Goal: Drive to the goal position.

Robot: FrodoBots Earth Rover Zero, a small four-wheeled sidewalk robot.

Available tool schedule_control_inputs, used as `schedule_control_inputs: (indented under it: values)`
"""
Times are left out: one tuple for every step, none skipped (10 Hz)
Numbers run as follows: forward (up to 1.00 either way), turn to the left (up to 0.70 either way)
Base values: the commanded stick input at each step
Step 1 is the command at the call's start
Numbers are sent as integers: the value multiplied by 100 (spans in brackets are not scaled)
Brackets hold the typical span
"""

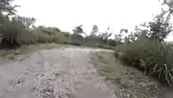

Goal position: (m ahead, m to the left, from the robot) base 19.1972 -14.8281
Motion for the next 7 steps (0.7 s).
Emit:
schedule_control_inputs:
  values:
    - [70, 0]
    - [70, 0]
    - [70, 0]
    - [70, 0]
    - [70, 0]
    - [70, 0]
    - [70, 0]
